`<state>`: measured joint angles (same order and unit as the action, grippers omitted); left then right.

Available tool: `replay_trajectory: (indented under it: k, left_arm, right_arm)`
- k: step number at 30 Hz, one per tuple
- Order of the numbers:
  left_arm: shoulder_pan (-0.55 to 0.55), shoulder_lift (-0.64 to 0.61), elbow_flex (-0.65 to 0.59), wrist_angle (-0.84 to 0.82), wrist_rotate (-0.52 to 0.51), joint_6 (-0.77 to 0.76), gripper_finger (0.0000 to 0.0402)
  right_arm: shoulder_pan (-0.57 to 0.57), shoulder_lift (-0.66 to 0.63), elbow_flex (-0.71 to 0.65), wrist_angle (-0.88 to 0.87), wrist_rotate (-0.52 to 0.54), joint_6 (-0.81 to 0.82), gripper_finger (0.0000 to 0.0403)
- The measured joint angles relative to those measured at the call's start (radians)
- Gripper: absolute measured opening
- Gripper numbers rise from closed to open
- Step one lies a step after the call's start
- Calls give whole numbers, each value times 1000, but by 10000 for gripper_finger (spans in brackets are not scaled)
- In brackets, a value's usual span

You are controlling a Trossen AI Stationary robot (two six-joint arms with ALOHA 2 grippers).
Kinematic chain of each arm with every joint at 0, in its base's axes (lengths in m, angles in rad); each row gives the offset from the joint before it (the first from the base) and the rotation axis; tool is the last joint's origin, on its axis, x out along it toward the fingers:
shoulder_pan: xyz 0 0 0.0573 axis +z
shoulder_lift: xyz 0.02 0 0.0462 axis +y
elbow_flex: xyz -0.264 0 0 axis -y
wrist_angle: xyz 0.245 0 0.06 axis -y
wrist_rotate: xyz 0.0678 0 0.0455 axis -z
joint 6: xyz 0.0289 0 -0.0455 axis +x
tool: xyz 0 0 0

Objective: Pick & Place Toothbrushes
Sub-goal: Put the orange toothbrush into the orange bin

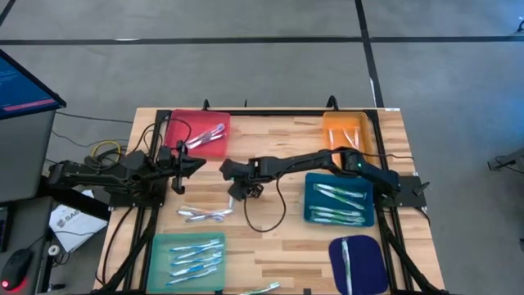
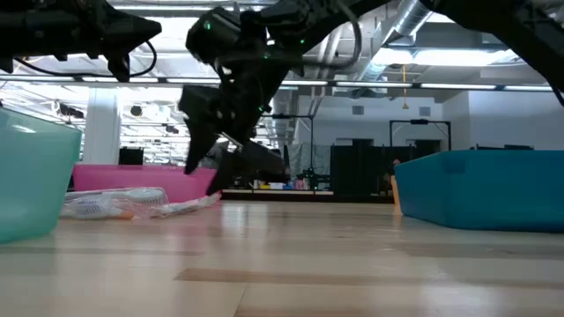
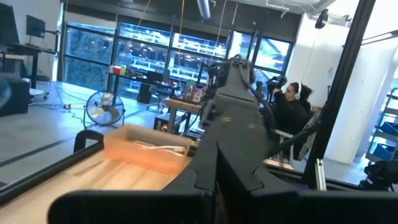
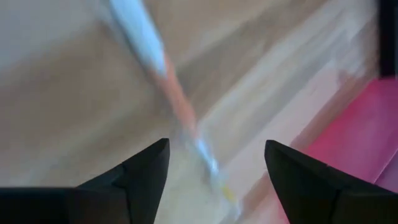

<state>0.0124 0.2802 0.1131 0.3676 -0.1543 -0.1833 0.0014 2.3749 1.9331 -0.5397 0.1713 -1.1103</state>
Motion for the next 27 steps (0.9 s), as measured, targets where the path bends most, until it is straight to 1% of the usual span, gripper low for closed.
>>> replay_trajectory:
  k: [2,6,9,10,13,16,18,20,22,23,25,27]
  left_arm:
    - [0,1,0,0,3,0,1]
    - [0,2,0,0,3,-4,1]
    - [0,2,0,0,4,-12,1]
    - [0,2,0,0,6,-14,1]
    - [0,2,0,0,13,-16,1]
    - [0,2,0,2,13,-13,1]
    - [0,2,0,5,13,-10,1]
    - [0,2,0,8,13,-9,1]
    - [0,2,0,8,13,-8,1]
    - [0,2,0,8,14,-8,1]
    - [0,2,0,8,14,-7,1]
    - [0,2,0,8,14,2,1]
  right_arm:
    - [-3,0,-1,-6,2,1,259]
    - [-3,-3,-1,7,-28,27,259]
    - [2,1,-1,74,-16,26,260]
    - [2,1,-1,108,15,0,260]
    - [-4,1,-1,192,169,-56,260]
    - [-7,1,-1,264,346,5,260]
    - [-17,0,0,256,377,29,260]
    - [-21,-4,-1,160,402,34,260]
    - [-18,-7,-2,94,394,35,260]
    - [-17,-9,-1,80,364,42,260]
    - [-19,-27,19,-14,238,61,260]
    - [-26,-37,76,-131,33,35,260]
